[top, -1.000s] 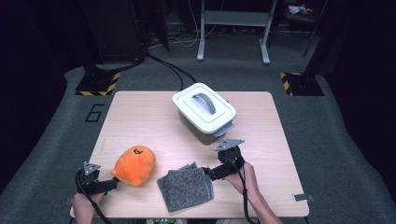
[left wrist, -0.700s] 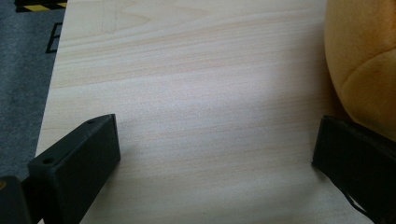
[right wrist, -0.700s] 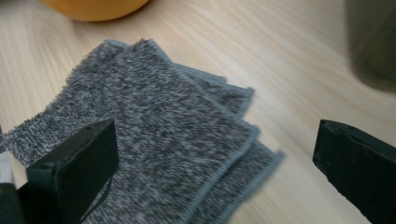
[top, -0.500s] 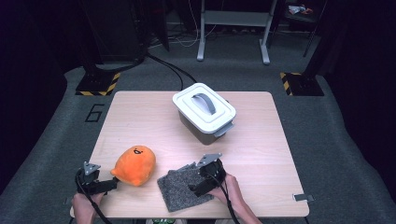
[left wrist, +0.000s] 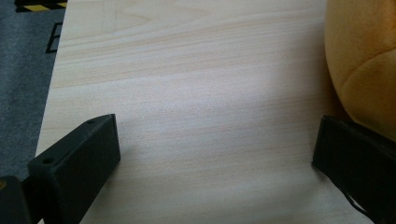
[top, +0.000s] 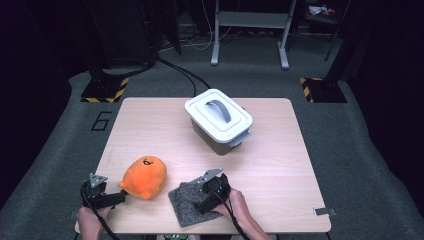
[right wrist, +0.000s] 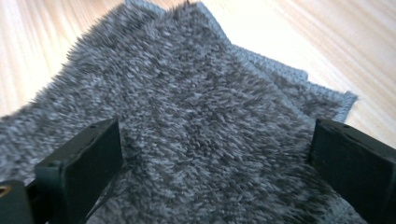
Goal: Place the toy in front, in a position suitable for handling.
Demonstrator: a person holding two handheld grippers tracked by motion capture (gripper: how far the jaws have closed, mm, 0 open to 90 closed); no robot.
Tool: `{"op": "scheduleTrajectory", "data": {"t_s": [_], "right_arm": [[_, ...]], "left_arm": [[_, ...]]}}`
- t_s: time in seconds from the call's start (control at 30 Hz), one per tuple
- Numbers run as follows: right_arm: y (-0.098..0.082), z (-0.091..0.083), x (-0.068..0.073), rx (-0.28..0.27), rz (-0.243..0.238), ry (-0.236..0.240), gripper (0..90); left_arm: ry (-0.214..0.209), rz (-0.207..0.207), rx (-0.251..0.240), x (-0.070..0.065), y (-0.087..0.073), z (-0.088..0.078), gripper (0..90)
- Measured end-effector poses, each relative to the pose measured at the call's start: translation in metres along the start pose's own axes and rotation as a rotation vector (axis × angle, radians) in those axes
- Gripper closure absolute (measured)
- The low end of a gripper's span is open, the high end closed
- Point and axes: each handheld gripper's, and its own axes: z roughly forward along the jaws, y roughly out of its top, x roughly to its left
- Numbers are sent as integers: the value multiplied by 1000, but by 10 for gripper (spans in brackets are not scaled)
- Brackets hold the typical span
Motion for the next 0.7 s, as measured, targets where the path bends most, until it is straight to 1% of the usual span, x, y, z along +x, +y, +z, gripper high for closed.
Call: {"op": "scheduleTrajectory", "data": {"t_s": [0.07,0.1,0.13,0.17,0.2,0.23,0.27,0.3,0.33,0.37,0.4,0.43,0.47,0.7], "right_arm": [[-1,3,1,17,-5,-13,51],[-1,4,3,17,0,-20,56],[-1,5,2,17,-15,-23,70],[-1,4,2,16,-11,-29,95],[-1,5,3,15,6,-33,106],[-1,4,2,15,2,-33,117],[-2,4,2,18,-15,-34,135],[-2,4,4,14,7,-38,144],[-3,4,4,9,-4,-39,159],[-4,4,4,2,3,-44,174],[-4,3,4,1,-3,-39,196],[-4,3,4,1,-3,-39,196],[-5,1,4,-2,-19,-43,240],[-7,-2,4,-16,-25,-27,427]], "left_arm": [[0,0,0,0,0,0,1],[0,0,0,0,0,0,1],[0,0,0,0,0,0,1],[0,0,0,0,0,0,1],[0,0,0,0,0,0,1],[0,0,0,0,0,0,1],[0,0,0,0,0,0,1],[0,0,0,0,0,0,1],[0,0,0,0,0,0,1],[0,0,0,0,0,0,1],[1,0,0,0,0,0,1],[1,0,0,0,0,0,1],[0,0,0,0,0,0,1],[0,0,0,0,0,0,1]]}}
